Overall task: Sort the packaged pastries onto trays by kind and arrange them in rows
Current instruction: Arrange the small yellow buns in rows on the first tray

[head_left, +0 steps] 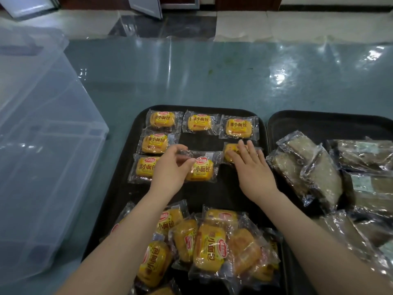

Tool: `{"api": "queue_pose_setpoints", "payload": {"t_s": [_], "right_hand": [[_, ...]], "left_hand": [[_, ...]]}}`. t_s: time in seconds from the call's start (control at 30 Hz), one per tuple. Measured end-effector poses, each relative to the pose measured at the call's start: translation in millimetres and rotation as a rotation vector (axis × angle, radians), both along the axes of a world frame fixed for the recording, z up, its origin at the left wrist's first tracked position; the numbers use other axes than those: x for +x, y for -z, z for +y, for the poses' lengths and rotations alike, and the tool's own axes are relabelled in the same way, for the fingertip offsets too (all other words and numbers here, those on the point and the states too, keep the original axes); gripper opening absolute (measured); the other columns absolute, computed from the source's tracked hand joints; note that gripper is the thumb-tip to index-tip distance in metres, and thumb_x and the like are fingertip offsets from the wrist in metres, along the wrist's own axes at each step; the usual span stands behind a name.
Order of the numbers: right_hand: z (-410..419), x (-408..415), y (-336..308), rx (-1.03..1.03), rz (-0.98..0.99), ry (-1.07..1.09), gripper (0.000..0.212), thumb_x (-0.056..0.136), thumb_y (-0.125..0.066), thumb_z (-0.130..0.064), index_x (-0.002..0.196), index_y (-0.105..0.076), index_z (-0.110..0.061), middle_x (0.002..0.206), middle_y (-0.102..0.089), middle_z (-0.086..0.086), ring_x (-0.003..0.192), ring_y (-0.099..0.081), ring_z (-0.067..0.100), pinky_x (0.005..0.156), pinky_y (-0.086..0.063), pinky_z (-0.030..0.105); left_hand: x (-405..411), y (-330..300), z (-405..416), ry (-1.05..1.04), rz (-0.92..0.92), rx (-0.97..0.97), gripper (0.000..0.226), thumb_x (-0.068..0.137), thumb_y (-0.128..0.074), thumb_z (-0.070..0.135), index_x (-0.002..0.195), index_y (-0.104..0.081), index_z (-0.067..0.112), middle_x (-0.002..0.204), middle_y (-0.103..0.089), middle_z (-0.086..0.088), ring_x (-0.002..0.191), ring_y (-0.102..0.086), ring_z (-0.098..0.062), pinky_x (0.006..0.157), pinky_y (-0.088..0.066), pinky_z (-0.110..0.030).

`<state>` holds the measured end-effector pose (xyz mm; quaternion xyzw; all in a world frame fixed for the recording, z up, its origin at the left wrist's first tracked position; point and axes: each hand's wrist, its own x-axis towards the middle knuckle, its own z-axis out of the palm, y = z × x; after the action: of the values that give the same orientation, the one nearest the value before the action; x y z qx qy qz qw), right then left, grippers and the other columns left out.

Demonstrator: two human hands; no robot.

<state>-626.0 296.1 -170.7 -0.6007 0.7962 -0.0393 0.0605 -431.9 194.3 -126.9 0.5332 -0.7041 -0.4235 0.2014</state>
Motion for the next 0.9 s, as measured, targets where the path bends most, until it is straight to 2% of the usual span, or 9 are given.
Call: {"api": "queue_pose_setpoints", "payload": {"t_s": [0.1,0.17,0.23,0.3,0.37,0.43,0.53,0.73,0.9], "right_hand": [[-2,0,7,-0.026,0.041,0.024,0.067,0.096,-0.039,-0.011,0.154,-0.006,-0.023,0.16,0.01,0.012,0.143,0.021,0.03,0.113,0.011,0.041],[-2,-1,12,-0.004,0.048,0.02,0.071,0.095,-0.037,-0.011,0.154,0.002,-0.022,0.159,0.017,0.013,0.14,0.028,0.032,0.114,0.012,0.043],[-2,-2,16,0.005,0.048,0.006,0.071,0.095,-0.033,-0.011,0.153,0.005,-0.021,0.159,0.018,0.012,0.14,0.028,0.032,0.115,0.013,0.045],[-2,-4,19,-0.015,0.037,-0.013,0.069,0.094,-0.029,-0.01,0.153,0.004,-0.022,0.16,0.014,0.011,0.143,0.023,0.031,0.117,0.011,0.045],[-3,-8,21,-0.047,0.011,-0.02,0.07,0.094,-0.034,-0.008,0.154,0.0,-0.025,0.161,0.011,0.008,0.145,0.019,0.029,0.117,0.009,0.043],[-4,-10,22,-0.065,-0.001,-0.023,0.073,0.092,-0.035,-0.008,0.154,-0.003,-0.028,0.161,0.01,0.007,0.145,0.02,0.028,0.117,0.01,0.043],[-3,-8,23,-0.077,-0.01,-0.005,0.074,0.089,-0.035,-0.012,0.153,-0.004,-0.031,0.161,0.011,0.008,0.144,0.022,0.029,0.117,0.009,0.043],[3,-2,25,-0.125,-0.078,0.045,0.071,0.09,-0.046,-0.01,0.152,-0.017,-0.029,0.161,-0.002,0.009,0.145,0.015,0.024,0.116,0.006,0.04],[4,3,25,-0.122,-0.076,0.002,0.073,0.089,-0.045,-0.008,0.153,-0.015,-0.025,0.161,0.0,0.007,0.145,0.017,0.024,0.115,0.009,0.043]], "left_hand": [[-16,1,-15,0.01,-0.018,-0.055,0.042,0.084,-0.067,0.03,0.121,-0.049,0.032,0.093,-0.056,0.025,0.084,-0.054,0.008,0.058,-0.04,-0.01],[-25,4,-22,-0.003,-0.007,-0.088,0.054,0.082,-0.069,0.03,0.129,-0.043,0.033,0.118,-0.055,0.018,0.104,-0.054,0.001,0.075,-0.045,-0.014],[-29,9,-25,0.009,-0.077,-0.188,0.063,0.082,-0.069,0.033,0.135,-0.035,0.037,0.142,-0.041,0.012,0.126,-0.041,-0.007,0.096,-0.041,-0.026],[-30,15,-22,0.07,-0.164,-0.334,0.06,0.086,-0.064,0.028,0.137,-0.035,0.038,0.153,-0.025,0.012,0.136,-0.022,-0.005,0.101,-0.026,-0.021],[-31,21,-15,0.191,-0.246,-0.407,0.051,0.09,-0.057,0.019,0.135,-0.042,0.037,0.153,-0.025,0.012,0.136,-0.014,-0.001,0.106,-0.02,-0.022],[-32,28,-8,0.359,-0.341,-0.395,0.048,0.093,-0.052,0.017,0.137,-0.043,0.034,0.154,-0.023,0.009,0.141,-0.01,-0.008,0.111,-0.01,-0.027],[-31,38,-3,0.531,-0.508,-0.346,0.054,0.096,-0.046,0.025,0.145,-0.027,0.037,0.159,0.001,0.004,0.144,0.011,-0.021,0.11,0.0,-0.033],[-35,48,7,0.501,-0.701,-0.36,0.063,0.094,-0.038,0.051,0.147,-0.003,0.043,0.155,0.023,0.0,0.142,0.018,-0.028,0.113,-0.014,-0.047],[-54,48,4,0.466,-0.715,-0.256,0.061,0.096,-0.027,0.052,0.147,0.005,0.039,0.151,0.033,-0.005,0.138,0.029,-0.031,0.113,-0.008,-0.051]]}}
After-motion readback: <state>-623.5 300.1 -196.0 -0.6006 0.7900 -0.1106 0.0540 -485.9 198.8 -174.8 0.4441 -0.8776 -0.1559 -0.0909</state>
